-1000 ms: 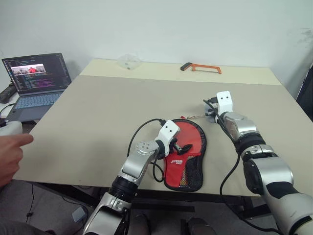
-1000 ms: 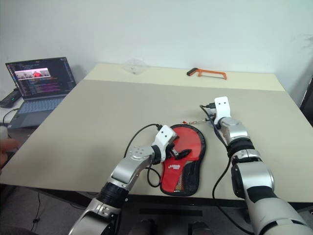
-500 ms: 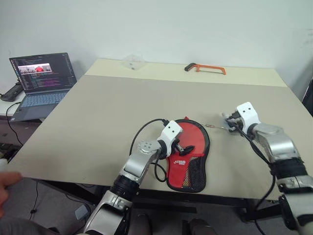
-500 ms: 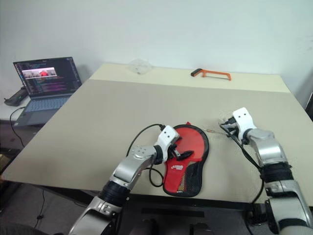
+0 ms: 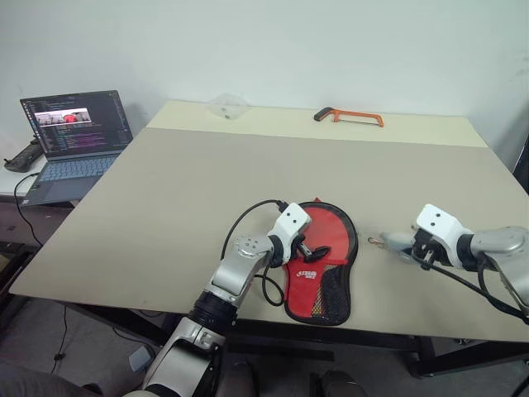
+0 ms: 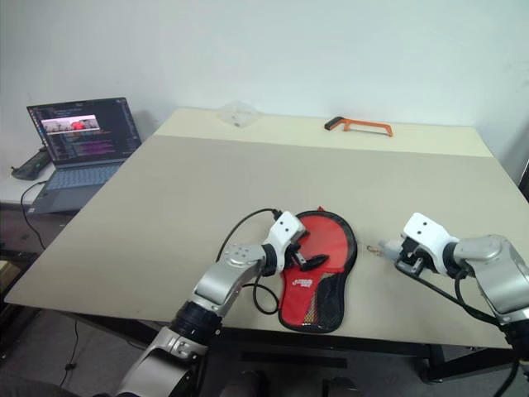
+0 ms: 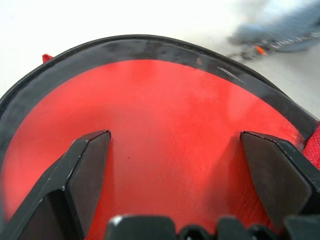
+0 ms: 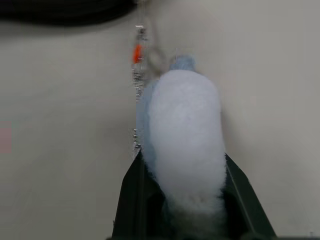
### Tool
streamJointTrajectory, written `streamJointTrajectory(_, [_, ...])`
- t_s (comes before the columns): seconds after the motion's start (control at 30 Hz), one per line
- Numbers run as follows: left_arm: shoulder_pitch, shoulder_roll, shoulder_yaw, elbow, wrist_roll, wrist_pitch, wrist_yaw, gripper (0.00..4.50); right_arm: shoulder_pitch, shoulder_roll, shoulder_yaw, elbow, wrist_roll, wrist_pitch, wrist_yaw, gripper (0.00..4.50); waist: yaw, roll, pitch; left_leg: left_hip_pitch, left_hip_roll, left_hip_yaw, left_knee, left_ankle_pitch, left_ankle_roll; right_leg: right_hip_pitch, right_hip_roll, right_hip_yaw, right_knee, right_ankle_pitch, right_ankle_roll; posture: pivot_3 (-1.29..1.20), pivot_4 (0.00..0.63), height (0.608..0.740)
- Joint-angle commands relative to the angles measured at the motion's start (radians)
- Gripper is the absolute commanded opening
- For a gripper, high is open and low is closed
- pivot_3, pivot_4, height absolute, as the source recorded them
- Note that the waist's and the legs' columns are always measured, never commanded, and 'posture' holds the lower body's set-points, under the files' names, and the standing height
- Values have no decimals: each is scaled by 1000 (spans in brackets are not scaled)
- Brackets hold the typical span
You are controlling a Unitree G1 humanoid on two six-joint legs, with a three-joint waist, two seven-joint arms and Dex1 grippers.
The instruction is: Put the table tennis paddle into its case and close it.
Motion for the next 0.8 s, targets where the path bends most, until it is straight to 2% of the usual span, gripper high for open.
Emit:
streamJointTrajectory(0.03, [25,2,-40,53,23,23,-11,4500,43,-47,1,-86,37,-36,97,387,0,0,0,0,0,0,0,0,0,0,0,0,0,0,0,0,150,740])
streamJointTrajectory(0.37, [33,-3,-60,39,33,30,-23,4500,173,-141,-47,-288,177,-67,286,386,0,0,0,0,0,0,0,0,0,0,0,0,-1,0,0,0,150,740])
streamJointTrajectory(0.5, [37,0,-65,35,36,31,-30,4500,216,-159,-29,-356,196,-71,305,385,1,0,0,0,0,0,0,0,0,1,-1,-1,-2,-2,-3,0,150,740])
streamJointTrajectory(0.8, [35,7,-74,31,41,37,-39,4500,349,-161,83,-546,192,-78,297,384,0,-2,-3,0,-1,-3,0,-2,-2,2,-2,-4,-2,-2,2,0,150,740])
